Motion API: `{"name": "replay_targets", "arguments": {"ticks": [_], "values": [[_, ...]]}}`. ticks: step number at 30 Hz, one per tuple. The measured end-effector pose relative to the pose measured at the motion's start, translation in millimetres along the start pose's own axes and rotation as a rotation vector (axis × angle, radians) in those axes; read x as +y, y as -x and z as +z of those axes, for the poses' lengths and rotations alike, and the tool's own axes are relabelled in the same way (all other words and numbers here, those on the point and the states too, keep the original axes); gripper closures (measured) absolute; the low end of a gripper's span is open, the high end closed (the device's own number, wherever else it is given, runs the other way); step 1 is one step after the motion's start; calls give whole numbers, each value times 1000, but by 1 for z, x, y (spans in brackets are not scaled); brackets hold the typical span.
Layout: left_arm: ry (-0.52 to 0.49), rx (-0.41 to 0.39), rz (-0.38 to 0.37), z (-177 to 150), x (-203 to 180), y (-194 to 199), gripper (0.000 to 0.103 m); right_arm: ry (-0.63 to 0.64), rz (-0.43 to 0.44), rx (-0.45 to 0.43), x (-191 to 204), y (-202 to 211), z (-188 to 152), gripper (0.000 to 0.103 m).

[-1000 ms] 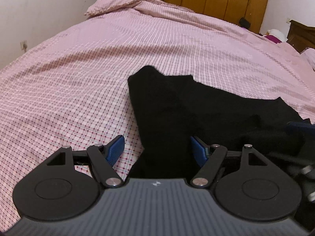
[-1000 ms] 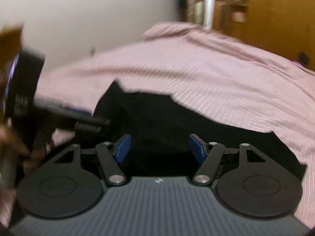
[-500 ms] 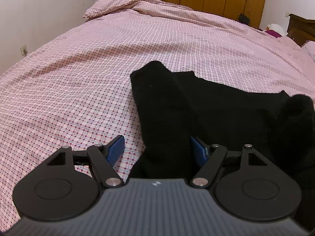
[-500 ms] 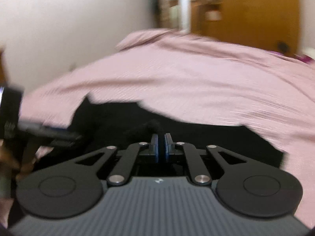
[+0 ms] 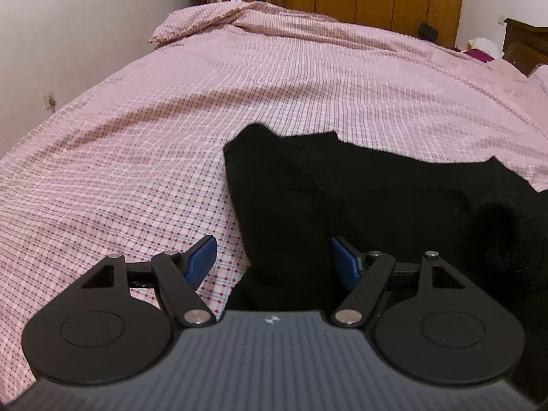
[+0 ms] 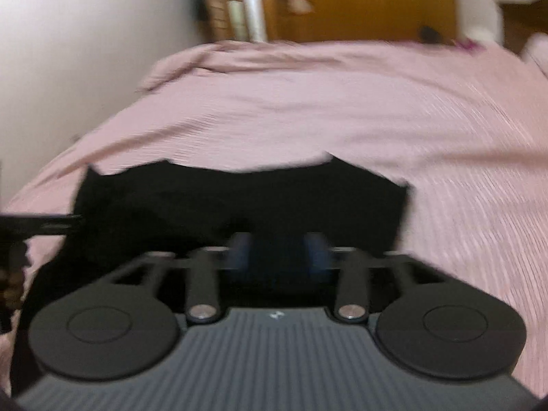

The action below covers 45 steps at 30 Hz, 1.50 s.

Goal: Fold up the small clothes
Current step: 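Grasp the cardigan side edge with the right gripper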

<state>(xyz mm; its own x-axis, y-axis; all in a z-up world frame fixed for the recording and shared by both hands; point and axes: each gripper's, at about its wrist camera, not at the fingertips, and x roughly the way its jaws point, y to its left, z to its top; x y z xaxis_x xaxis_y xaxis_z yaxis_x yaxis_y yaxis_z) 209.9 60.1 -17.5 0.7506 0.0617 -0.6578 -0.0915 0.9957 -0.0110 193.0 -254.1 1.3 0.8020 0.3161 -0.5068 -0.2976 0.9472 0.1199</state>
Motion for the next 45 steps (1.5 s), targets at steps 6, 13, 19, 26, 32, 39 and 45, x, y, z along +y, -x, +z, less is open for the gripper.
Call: {"name": "replay_targets", "arguments": {"ticks": [6, 13, 19, 26, 32, 39, 45], "values": [[-12, -36, -6, 3, 1, 17, 26, 212, 112, 20, 68, -33, 21, 35], [19, -32, -12, 1, 7, 16, 26, 333, 61, 124, 93, -77, 23, 49], [31, -22, -14, 0, 11, 8, 26, 144, -9, 27, 51, -51, 30, 90], [8, -22, -2, 1, 5, 5, 26, -249, -205, -46, -53, -9, 11, 90], [-32, -19, 24, 1, -3, 3, 26, -407, -295, 112, -111, -13, -24, 88], [-57, -75, 27, 9, -8, 20, 26, -344, -130, -17, -115, 2, -4, 45], [-45, -207, 8, 12, -10, 44, 36, -214, -57, 126, -104, -53, 9, 46]]}}
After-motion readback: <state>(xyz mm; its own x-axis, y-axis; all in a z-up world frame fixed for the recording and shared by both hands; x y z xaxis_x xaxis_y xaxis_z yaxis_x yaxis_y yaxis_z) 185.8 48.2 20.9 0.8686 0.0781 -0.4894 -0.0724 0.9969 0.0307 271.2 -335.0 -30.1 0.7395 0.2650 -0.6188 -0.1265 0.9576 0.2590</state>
